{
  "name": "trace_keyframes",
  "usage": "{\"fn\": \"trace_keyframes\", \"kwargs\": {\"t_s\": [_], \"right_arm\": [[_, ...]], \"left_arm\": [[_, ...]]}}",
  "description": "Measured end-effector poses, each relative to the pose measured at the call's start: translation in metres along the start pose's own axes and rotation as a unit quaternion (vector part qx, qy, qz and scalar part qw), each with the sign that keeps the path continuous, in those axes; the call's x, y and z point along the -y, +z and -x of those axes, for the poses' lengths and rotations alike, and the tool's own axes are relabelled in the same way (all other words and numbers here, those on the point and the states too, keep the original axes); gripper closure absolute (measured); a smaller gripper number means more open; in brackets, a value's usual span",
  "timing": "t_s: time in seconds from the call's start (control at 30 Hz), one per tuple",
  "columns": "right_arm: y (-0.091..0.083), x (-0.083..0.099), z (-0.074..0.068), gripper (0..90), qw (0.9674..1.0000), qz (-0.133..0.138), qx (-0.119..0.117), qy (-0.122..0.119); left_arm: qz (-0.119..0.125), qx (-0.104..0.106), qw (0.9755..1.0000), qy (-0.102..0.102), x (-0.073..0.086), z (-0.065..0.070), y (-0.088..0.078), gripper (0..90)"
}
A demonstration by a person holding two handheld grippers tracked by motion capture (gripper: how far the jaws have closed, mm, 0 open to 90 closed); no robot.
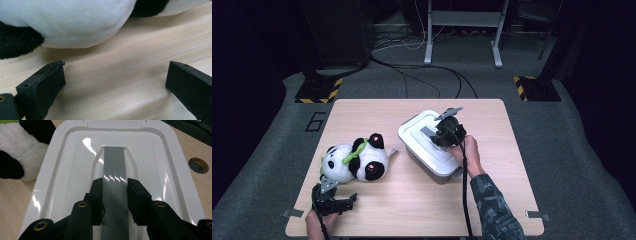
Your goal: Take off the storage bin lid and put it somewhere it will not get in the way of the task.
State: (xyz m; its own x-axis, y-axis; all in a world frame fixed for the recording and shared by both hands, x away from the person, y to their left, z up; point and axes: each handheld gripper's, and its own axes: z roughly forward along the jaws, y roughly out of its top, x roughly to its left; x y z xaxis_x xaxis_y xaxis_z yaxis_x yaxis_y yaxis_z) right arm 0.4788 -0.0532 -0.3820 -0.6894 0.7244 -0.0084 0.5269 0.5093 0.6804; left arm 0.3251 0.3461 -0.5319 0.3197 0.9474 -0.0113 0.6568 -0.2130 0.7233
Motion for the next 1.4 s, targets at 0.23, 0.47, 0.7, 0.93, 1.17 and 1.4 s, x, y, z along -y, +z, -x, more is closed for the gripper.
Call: {"fn": "trace_keyframes", "kwargs": {"t_s": [0.23, 0.47, 0.7, 0.93, 1.17, 1.4], "right_arm": [[-0.002, -0.003, -0.001, 66.9, 0.9999, 0.000, 0.007, -0.007], [-0.011, -0.007, -0.003, 66.9, 0.9999, 0.013, 0.007, 0.000], [-0.023, -0.012, -0.003, 66.9, 0.9995, 0.027, 0.012, -0.004], [-0.033, -0.015, -0.004, 66.8, 0.9992, 0.038, 0.015, -0.006], [-0.046, -0.020, -0.003, 66.8, 0.9986, 0.049, 0.021, -0.002], [-0.055, -0.022, -0.002, 66.8, 0.9981, 0.054, 0.028, -0.004]], "left_arm": [[0.000, 0.000, 1.0000, 0.000, 0.000, 0.000, 0.000, 1.9], [0.000, 0.000, 1.0000, 0.000, 0.000, 0.000, 0.000, 1.9], [0.000, 0.000, 1.0000, 0.000, 0.000, 0.000, 0.000, 1.9], [0.000, 0.000, 1.0000, 0.000, 0.000, 0.000, 0.000, 1.9], [-0.002, 0.002, 1.0000, 0.000, 0.000, 0.000, 0.000, 1.9], [-0.002, 0.002, 1.0000, 0.000, 0.000, 0.000, 0.000, 1.9]]}}
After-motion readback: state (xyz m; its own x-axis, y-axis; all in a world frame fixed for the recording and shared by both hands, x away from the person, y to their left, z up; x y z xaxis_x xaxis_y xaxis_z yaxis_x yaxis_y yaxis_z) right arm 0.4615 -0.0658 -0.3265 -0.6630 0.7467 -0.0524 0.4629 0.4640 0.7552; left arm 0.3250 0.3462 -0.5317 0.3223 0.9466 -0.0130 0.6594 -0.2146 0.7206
